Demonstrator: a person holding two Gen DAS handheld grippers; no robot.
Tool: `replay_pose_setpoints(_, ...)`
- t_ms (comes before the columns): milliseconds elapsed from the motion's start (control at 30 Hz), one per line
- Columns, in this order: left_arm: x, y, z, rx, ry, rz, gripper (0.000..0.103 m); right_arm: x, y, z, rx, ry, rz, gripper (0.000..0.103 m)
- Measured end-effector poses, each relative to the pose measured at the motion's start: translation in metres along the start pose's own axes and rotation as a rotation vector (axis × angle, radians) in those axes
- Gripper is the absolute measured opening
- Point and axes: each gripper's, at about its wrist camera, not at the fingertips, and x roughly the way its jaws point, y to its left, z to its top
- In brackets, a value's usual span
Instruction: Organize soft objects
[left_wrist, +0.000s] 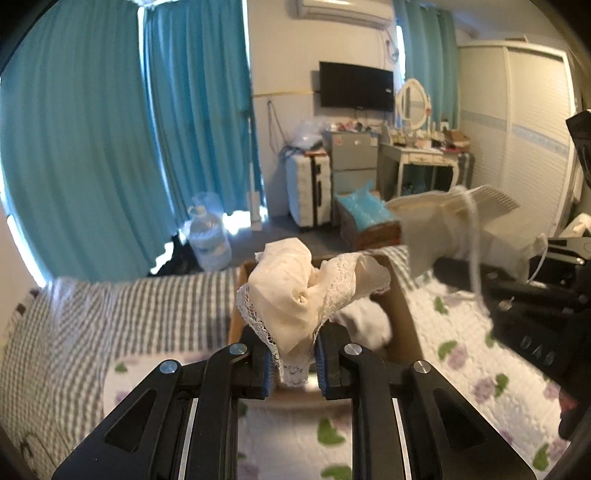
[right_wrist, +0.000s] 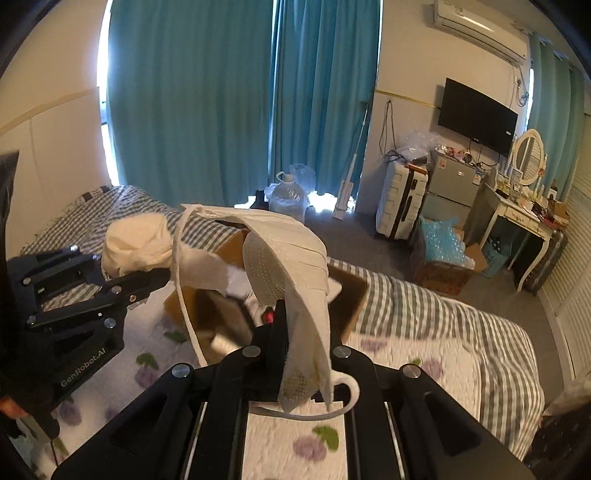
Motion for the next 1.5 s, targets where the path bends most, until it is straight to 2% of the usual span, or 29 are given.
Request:
replay_pose_setpoints(200,0.066,0.007,0.016,0.032,0.023,-0.001,0.017,0.072,-0.011,0.022,-0.013,0.066,-0.022,0.008)
replay_pose_setpoints(300,0.102,0.011,0.017,0.052,0.052,0.012,0.017,0.113,-0.025,0.023,0.037,0.105,0.007,0.008)
replay_pose_setpoints(367,0.116,0.014,0.014,0.062,0.065,0.022,0.017,0.135,-0.032,0.019,0.057,0.130,0.023,0.008)
replay_pose_setpoints(433,0.126,0.018,0.013,0.070,0.070,0.017,0.023,0.157,-0.035,0.014,0.056,0.153,0.028,0.008)
replay_pose_setpoints(567,0.130,0.019,0.013,0.095,0.056,0.016,0.023,0.173,-0.043,0.003,0.061,0.148,0.047,0.008)
replay_pose_setpoints(600,0.129,0.019,0.013,0.102,0.055,0.012,0.028,0.174,-0.043,0.002,0.062,0.145,0.052,0.009)
replay_pose_setpoints(633,0.129,0.018,0.015,0.105,0.055,0.012,0.042,0.174,-0.043,0.001,0.060,0.142,0.059,0.019)
replay_pose_setpoints(667,0.127,0.018,0.014,0.108,0.057,0.016,0.052,0.173,-0.045,0.000,0.056,0.136,0.055,0.039)
replay_pose_setpoints(700,0.125,0.018,0.014,0.106,0.052,0.026,0.070,0.170,-0.045,0.000,0.053,0.126,0.042,0.052)
replay_pose_setpoints(733,0.122,0.018,0.015,0.104,0.041,0.041,0.073,0.167,-0.046,0.001,0.050,0.117,0.033,0.070)
replay_pose_setpoints(767,0.118,0.018,0.015,0.105,0.026,0.051,0.074,0.163,-0.046,0.003,0.046,0.106,0.021,0.073)
replay_pose_setpoints(833,0.110,0.021,0.017,0.102,0.022,0.060,0.077,0.154,-0.046,0.007,0.039,0.090,0.003,0.074)
replay_pose_setpoints(1033,0.074,0.031,0.026,0.079,-0.001,0.084,0.078,0.122,-0.043,0.022,0.033,0.053,-0.030,0.086)
replay_pose_setpoints(1167,0.044,0.034,0.033,0.069,-0.033,0.089,0.078,0.084,-0.042,0.036,0.058,-0.007,-0.023,0.086)
replay_pose_setpoints(1267,0.010,0.035,0.040,0.054,-0.069,0.089,0.078,0.044,-0.039,0.050,0.073,-0.060,-0.032,0.087)
replay_pose_setpoints(1400,-0.053,0.033,0.051,0.044,-0.158,0.090,0.078,-0.016,-0.028,0.065,0.081,-0.134,-0.053,0.091)
replay_pose_setpoints(1467,-0.082,0.032,0.054,0.039,-0.205,0.096,0.085,-0.051,-0.022,0.070,0.082,-0.179,-0.073,0.094)
replay_pose_setpoints(1500,-0.103,0.032,0.055,0.027,-0.247,0.104,0.092,-0.071,-0.018,0.073,0.082,-0.207,-0.080,0.095)
